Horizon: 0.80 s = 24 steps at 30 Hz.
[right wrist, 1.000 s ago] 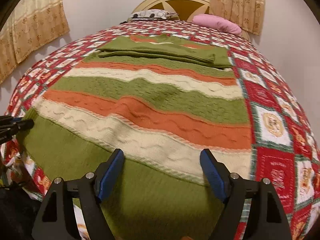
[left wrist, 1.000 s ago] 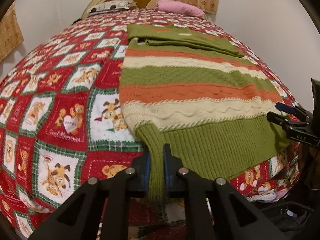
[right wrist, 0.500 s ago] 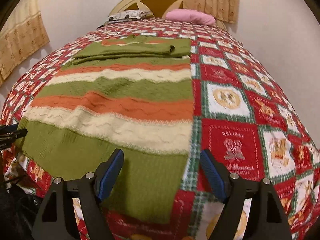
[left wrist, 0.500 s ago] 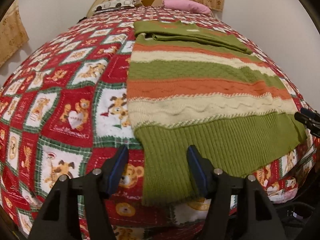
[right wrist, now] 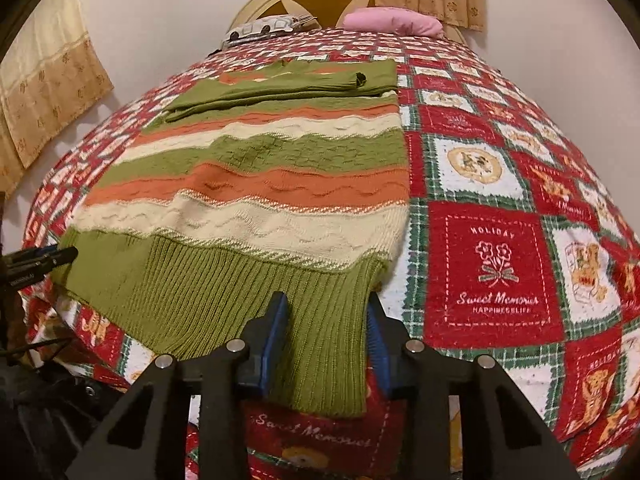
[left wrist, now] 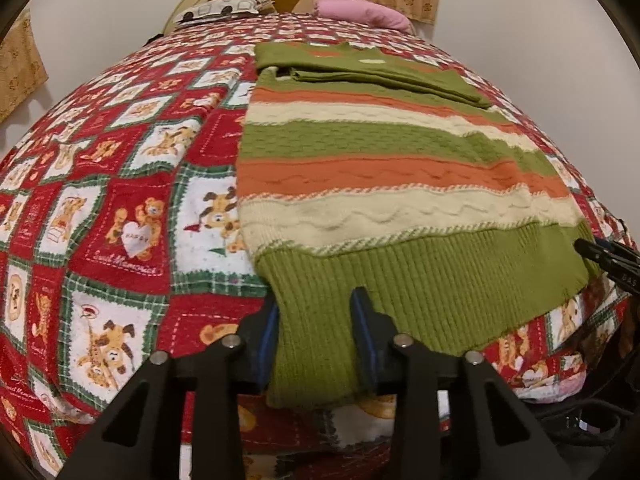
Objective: Fold small clothes
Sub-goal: 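Close both grippers on the ribbed hem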
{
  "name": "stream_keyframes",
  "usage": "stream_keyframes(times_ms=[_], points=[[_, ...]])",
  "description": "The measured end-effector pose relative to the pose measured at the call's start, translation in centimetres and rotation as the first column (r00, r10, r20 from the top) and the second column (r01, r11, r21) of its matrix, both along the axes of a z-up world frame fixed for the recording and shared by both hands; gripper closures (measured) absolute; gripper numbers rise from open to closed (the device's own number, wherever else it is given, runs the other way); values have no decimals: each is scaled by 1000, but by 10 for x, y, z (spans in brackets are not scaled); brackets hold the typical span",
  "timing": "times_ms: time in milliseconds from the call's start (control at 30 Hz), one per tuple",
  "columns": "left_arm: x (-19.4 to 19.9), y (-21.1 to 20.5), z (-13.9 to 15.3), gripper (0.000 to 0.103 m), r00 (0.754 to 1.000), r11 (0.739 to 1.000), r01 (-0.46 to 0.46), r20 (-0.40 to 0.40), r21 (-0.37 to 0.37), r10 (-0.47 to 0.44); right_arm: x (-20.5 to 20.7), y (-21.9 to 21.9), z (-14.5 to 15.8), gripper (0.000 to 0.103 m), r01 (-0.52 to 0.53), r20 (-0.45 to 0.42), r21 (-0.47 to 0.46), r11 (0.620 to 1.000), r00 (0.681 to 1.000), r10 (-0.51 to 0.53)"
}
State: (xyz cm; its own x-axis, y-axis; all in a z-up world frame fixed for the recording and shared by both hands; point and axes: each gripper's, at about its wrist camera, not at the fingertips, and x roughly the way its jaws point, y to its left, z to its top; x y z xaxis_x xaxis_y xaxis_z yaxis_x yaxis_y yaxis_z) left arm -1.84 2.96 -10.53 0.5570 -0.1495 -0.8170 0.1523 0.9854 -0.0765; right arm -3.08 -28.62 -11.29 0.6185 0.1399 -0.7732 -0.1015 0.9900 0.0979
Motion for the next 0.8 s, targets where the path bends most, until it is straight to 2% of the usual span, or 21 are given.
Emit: stream_keyframes(times_ms=[100,267,333,400,467,500,633,800], points=[[0,2,0,51,1000,1000,-15,-1,11,15,-4,-3,0,76,-6,-3,45,999,1000,6],[-2,10,-2,52,1000,999,-21,-24,-40,20,-11,-7,1,78,-7,-5,80,997,1000,7],[-3,9,-2,58,1000,999,-7,-22,-44,6,-13,-7,1,79,-11,3,82,997,1000,11],[-4,6,-1,80,1000,998,19,-21,-66,-21,-15,-8,1,91,-11,12,87,996,1000,10],[-5,2,1,92,999,998,46,-11,-53,-47,-19,-12,4,92,-22,26,142,990,999,18],[-6,3,4,92,999,998,51,-4,-43,-52,-21,-14,8,92,-18,49,150,989,999,11],[-5,14,18,92,999,994,46,12,-100,-45,-27,-27,27,93,-12,130,219,976,991,-17],[2,12,26,92,996,995,70,52,-67,-66,-20,-29,38,93,-22,177,250,968,984,-23]])
